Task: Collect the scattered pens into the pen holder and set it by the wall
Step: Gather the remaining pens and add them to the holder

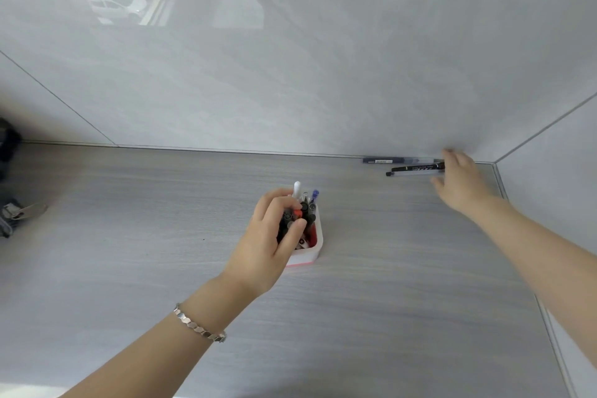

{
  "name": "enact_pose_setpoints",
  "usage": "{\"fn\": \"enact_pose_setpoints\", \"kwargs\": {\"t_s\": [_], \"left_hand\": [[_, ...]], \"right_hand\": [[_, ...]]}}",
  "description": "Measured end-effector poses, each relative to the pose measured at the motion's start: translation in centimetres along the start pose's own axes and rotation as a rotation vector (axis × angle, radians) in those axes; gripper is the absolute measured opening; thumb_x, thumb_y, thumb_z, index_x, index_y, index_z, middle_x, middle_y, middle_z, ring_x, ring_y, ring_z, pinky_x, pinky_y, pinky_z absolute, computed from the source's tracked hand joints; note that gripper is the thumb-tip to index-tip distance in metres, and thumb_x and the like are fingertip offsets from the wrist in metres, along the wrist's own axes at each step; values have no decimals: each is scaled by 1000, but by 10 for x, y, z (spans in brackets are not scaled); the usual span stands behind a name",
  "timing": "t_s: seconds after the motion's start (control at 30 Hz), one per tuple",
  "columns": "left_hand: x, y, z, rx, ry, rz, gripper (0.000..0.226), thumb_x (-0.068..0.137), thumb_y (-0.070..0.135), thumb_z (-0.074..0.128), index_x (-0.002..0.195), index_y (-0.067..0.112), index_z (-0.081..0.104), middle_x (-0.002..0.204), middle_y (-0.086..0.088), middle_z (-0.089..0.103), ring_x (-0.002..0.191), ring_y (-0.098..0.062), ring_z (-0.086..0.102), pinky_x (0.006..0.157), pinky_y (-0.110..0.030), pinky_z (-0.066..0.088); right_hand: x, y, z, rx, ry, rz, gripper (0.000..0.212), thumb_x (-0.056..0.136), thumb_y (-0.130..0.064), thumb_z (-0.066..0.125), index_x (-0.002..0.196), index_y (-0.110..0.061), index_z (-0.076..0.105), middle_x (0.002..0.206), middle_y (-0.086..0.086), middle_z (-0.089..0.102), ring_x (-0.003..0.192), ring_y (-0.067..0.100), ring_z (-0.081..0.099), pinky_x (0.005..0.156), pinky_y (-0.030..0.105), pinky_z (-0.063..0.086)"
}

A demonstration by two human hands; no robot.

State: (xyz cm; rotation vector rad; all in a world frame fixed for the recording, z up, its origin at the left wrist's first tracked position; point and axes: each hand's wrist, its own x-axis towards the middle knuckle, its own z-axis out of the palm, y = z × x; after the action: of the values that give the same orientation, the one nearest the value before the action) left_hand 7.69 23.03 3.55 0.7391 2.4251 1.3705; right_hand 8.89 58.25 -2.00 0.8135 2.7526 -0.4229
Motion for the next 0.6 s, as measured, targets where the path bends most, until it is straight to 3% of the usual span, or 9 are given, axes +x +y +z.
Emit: {"fn": "enact_pose_setpoints", "kwargs": {"t_s": [0.1,0.23,0.33,0.4,0.5,0.6], "left_hand": [[0,2,-1,3,-10,-24,18,85,40,39,100,32,43,118,27,33,109,22,34,81,6,31],[0,5,-2,12,-4,-29,17,80,46,36,96,40,40,119,28,33,106,21,37,78,6,33],[0,5,0,20,16,-38,15,85,36,42,99,32,43,117,29,33,104,23,37,76,5,34],[-1,5,1,16,29,-38,14,87,27,44,100,28,44,116,29,34,103,24,38,76,6,33],[-1,5,1,3,27,-44,13,91,19,47,102,27,44,115,28,34,102,24,38,75,7,32],[-2,6,2,3,36,-50,17,91,14,48,102,26,44,114,30,33,99,23,39,74,6,31]], "right_hand": [[11,6,8,-70,-59,-15,57,90,-20,52,138,0,28,147,21,29,137,36,25,114,47,25],[3,4,14,-168,44,-70,37,89,-16,52,121,1,47,128,23,46,121,39,39,100,47,37],[-12,0,16,-291,-47,-113,28,90,-15,49,111,4,49,118,24,51,112,38,45,91,43,40],[-29,-5,15,-325,-165,-133,17,90,-9,43,103,1,46,107,22,53,98,37,52,75,41,42],[-62,-16,9,-142,-253,-131,8,93,-13,38,96,-6,38,75,11,49,70,31,53,59,36,37],[-102,-40,-12,163,-241,-214,11,95,-33,36,104,-26,37,72,9,53,63,25,51,60,37,41]]}}
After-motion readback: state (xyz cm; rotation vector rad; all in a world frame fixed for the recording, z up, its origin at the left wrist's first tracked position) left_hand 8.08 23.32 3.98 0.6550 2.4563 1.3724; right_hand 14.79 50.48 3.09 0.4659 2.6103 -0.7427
